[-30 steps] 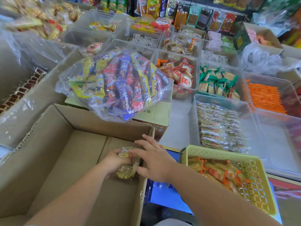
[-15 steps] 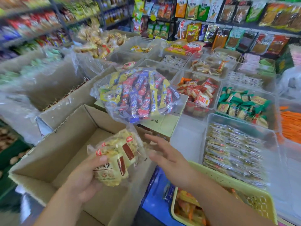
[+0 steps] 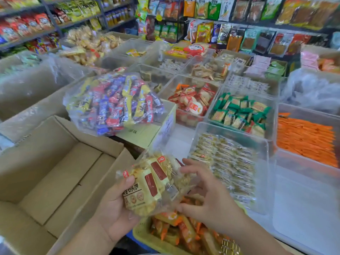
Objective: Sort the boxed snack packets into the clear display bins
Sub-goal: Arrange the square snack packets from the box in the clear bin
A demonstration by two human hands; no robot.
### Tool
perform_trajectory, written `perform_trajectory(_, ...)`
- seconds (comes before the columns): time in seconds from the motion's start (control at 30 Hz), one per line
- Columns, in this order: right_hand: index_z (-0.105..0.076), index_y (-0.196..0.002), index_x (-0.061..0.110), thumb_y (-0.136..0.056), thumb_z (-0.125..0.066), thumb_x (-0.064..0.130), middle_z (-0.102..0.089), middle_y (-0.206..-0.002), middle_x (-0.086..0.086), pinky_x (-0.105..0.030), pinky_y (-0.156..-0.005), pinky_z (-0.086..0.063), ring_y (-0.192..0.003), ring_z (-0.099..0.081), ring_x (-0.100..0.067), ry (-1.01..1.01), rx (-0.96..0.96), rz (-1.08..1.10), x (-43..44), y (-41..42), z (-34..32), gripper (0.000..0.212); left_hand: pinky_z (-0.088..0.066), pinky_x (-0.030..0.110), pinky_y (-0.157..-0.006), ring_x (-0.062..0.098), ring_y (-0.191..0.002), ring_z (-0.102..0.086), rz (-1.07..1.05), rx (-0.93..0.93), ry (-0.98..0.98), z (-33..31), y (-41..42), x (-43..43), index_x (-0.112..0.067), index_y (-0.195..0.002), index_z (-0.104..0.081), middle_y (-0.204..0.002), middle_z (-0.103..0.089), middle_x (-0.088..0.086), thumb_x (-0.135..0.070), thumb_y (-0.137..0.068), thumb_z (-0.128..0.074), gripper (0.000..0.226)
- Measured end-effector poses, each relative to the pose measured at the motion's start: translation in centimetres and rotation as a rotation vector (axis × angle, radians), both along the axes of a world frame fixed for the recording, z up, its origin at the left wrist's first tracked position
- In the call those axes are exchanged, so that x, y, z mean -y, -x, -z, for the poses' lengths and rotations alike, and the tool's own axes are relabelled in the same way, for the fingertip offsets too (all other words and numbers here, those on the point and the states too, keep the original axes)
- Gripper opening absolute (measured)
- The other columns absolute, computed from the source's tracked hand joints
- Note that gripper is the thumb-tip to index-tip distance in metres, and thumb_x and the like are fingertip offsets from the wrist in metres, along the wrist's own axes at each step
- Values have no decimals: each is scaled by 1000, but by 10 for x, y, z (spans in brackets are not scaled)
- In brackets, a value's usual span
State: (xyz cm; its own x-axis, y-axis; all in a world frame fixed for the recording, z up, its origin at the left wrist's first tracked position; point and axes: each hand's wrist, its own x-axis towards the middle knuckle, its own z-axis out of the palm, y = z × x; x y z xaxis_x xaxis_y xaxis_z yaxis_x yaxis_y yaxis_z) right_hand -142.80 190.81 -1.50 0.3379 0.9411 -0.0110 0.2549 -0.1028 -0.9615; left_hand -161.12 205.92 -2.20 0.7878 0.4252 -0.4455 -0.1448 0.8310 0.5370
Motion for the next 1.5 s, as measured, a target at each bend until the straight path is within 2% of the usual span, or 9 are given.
perform_trajectory(0.2,-57,-128,33,-79,-87,33,-60,-135,8,-31,-86,-56,-98,-71,-27,-146,-326,117,30,-31,18,58,-22,86,-105,52,-132,-52,90,206,39,-3,-33,3,-17,-147,-53,-150,-49,25,-27,-78,-86,77)
perform_trajectory(0.37,-47,-130,49,-76,-82,22,-24,-158,19,-21,-90,-52,-123,-56,-2,-125,326,179,36,-47,24,70,-46,78,-88,54,-117,-63,80,74,135,5,-59,4,-14,-138,-64,-140,-60,26,-23,-56,-98,89)
perform_trajectory(0.53,-72,-94,16,-65,-83,4,-57,-142,2,-36,-101,-46,-127,-55,-23,-254,685,183,36,-75,19,33,-26,72,-114,43,-136,-52,243,169,213,14,-75,11,-15,-140,-62,-146,-57,19,-28,-99,-62,43)
perform_trajectory(0.67,-67,-85,20,-72,-82,31,-72,-112,17,-27,-86,-53,-106,-66,-3,-178,393,160,46,-92,22,23,-53,68,-93,43,-117,-67,89,35,152,22,-80,1,-17,-120,-77,-131,-69,19,-25,-64,-95,60)
perform_trajectory(0.77,-62,-81,26,-72,-82,43,-69,-74,7,-22,-58,-47,-64,-61,-4,-81,-34,442,46,-92,27,28,-42,69,-106,44,-125,-61,-31,19,59,16,-83,-15,-23,-134,-68,-140,-63,17,-36,-63,-94,77)
perform_trajectory(0.9,-66,-102,36,-71,-81,49,-75,-94,-10,-44,-63,-58,-85,-75,-28,-94,-508,675,42,-84,44,36,-54,64,-91,49,-117,-65,0,1,-75,12,-79,-23,-27,-120,-76,-133,-69,16,-32,-62,-94,62)
perform_trajectory(1.07,-57,-116,44,-78,-79,41,-72,-97,3,-20,-57,-53,-81,-74,-15,-93,-528,706,32,-69,46,45,-47,70,-101,43,-116,-67,30,-207,-70,21,-77,-3,-24,-108,-81,-130,-69,19,-22,-64,-86,44)
perform_trajectory(1.27,-66,-96,28,-89,-73,19,-73,-103,-3,-39,-62,-59,-84,-72,-26,-110,-673,700,29,-71,41,13,-55,64,-91,40,-112,-71,-7,-219,-46,22,-80,3,-21,-107,-81,-124,-73,18,-26,-63,-89,45)
perform_trajectory(1.5,-57,-119,33,-93,-63,-1,-77,-89,-14,-37,-55,-57,-74,-73,-27,-71,-691,822,35,-113,34,43,-40,73,-106,41,-121,-66,-77,-228,-108,29,-70,-8,-27,-119,-76,-129,-71,16,-32,-51,-96,71)
